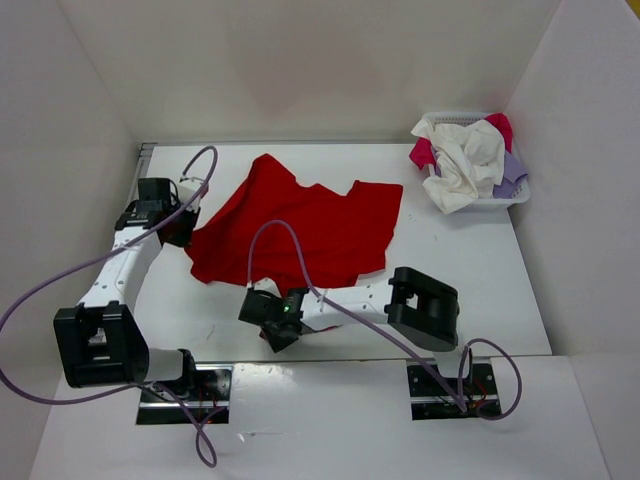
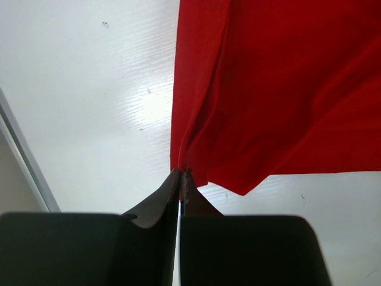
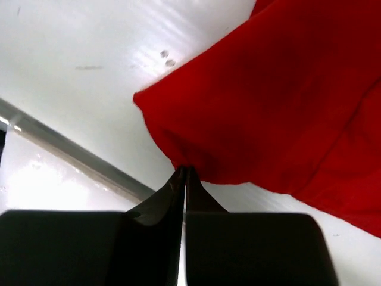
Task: Fold and stack the t-shirts
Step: Flatten out the tshirt
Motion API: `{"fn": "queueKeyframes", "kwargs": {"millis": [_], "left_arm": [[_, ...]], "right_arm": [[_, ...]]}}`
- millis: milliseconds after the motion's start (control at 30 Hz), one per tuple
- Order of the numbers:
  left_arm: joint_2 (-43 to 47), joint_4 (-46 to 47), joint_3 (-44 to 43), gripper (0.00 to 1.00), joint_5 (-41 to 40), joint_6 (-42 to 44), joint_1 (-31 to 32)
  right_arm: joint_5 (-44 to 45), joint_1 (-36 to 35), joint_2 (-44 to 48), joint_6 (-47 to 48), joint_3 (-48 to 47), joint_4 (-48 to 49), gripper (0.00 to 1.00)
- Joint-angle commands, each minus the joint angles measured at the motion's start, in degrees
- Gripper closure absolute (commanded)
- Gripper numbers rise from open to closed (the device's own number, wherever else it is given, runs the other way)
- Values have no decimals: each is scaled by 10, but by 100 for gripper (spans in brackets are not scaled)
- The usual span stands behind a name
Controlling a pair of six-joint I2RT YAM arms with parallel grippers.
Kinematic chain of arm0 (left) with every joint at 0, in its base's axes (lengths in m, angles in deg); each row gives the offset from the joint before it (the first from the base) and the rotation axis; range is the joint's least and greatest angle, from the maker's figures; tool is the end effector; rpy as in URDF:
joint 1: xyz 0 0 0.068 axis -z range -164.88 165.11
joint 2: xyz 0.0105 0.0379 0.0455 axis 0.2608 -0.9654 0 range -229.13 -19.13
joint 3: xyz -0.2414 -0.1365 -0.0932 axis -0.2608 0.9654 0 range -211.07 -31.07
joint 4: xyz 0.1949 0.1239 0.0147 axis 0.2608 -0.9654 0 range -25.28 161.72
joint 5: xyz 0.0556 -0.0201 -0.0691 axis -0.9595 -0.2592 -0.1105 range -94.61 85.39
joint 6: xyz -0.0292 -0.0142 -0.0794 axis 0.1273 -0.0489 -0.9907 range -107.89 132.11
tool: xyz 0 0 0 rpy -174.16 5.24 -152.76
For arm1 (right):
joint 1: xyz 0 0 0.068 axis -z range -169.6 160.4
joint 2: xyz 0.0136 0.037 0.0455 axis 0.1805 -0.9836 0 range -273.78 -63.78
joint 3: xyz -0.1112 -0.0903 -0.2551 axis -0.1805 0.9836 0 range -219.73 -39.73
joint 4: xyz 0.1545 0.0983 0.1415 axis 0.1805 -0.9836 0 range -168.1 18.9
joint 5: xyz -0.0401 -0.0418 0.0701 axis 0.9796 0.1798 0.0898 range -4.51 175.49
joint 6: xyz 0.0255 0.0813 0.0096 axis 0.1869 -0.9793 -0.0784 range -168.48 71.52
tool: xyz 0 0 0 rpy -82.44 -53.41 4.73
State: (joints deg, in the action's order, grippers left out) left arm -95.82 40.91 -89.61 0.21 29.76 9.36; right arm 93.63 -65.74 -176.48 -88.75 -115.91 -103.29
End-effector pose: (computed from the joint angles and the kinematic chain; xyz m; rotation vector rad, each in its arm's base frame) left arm 0.2727 0.0210 0.2683 0.2889 2.4056 0.0840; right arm 0.1039 0.3766 0.1589 -0.8283 2.6815 0.3429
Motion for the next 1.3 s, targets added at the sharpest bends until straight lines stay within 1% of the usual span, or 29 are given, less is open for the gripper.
{"fn": "queueKeyframes", "kwargs": {"millis": [0,67,100,133,167,200,233,267,333,400,433,467,500,533,567,667,767,900,1033,1100,1133,1167,1233,1267], "left_arm": [[29,-15,-17,100,17,3,-22],[35,-35,-41,100,30,8,-36],[40,-41,-54,100,42,15,-51],[40,-52,-67,100,48,15,-59],[46,-57,-95,100,54,21,-65],[52,-58,-106,100,54,27,-72],[52,-71,-116,100,54,27,-72],[52,-77,-122,100,54,34,-72],[58,-96,-127,100,81,40,-72],[63,-104,-120,100,94,40,-72],[69,-111,-114,100,105,40,-72],[69,-111,-109,100,106,40,-72],[69,-117,-102,100,113,45,-72],[75,-123,-102,100,119,45,-72],[75,-123,-96,100,119,45,-72],[75,-128,-83,100,124,50,-72],[75,-135,-78,100,131,56,-72],[75,-141,-73,100,144,56,-72],[75,-141,-61,100,150,62,-72],[75,-141,-55,100,150,62,-72],[75,-141,-49,100,150,62,-72],[75,-141,-49,100,150,67,-72],[75,-141,-49,100,150,67,-72],[75,-141,-44,100,150,67,-72]], "right_arm": [[44,22,6,-10,24,-9,99],[68,37,41,-10,24,-29,99],[91,62,62,-10,24,-40,99],[102,77,114,-3,24,-56,99],[109,108,142,-3,17,-61,99],[109,108,170,4,17,-61,99],[101,142,220,12,17,-61,99],[93,159,242,12,27,-61,99],[69,188,279,6,61,-61,99],[54,188,321,-9,107,-61,99],[19,188,332,-18,122,-54,99],[2,188,357,-44,138,-49,99],[-33,181,371,-71,168,-33,99],[-51,181,386,-71,183,-22,99],[-65,181,415,-101,215,-11,99],[-74,181,452,-146,270,2,99],[-94,181,457,-169,295,-5,99],[-139,174,419,-219,331,-12,99],[-153,168,397,-230,349,2,98],[-166,168,384,-230,349,2,90],[-166,168,377,-224,349,7,84],[-171,168,360,-224,349,12,76],[-176,163,343,-219,349,20,68],[-176,163,329,-213,349,26,62]]}}
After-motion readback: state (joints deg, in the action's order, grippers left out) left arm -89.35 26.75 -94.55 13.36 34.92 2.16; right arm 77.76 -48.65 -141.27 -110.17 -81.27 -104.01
